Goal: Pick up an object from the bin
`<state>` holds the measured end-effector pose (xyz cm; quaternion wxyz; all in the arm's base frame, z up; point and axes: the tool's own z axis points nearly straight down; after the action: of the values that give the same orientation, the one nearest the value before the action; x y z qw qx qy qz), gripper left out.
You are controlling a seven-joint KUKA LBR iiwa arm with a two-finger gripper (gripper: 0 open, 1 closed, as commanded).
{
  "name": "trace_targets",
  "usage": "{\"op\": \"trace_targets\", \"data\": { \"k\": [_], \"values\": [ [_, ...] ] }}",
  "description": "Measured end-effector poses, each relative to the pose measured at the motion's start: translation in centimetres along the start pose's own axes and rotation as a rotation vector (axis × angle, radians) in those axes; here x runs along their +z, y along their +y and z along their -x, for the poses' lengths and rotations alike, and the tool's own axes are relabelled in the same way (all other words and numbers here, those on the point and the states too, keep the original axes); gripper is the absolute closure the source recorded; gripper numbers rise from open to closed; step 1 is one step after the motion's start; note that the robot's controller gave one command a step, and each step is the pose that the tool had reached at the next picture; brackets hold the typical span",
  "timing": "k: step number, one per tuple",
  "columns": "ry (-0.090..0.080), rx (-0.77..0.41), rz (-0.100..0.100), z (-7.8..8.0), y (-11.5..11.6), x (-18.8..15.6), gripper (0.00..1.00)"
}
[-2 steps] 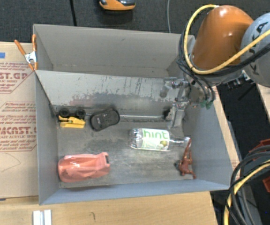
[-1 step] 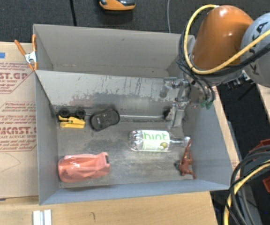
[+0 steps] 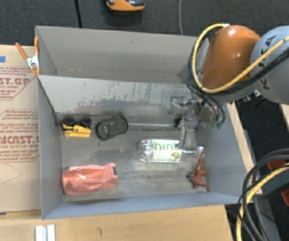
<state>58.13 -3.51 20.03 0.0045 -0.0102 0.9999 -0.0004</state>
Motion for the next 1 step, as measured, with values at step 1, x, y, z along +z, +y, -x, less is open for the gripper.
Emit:
{"op": "trace_targets", "data": {
  "k": [1],
  "values": [
    [0.005, -0.031, 0.0, -2.47, -0.49, 5.76, 0.0]
  ]
}}
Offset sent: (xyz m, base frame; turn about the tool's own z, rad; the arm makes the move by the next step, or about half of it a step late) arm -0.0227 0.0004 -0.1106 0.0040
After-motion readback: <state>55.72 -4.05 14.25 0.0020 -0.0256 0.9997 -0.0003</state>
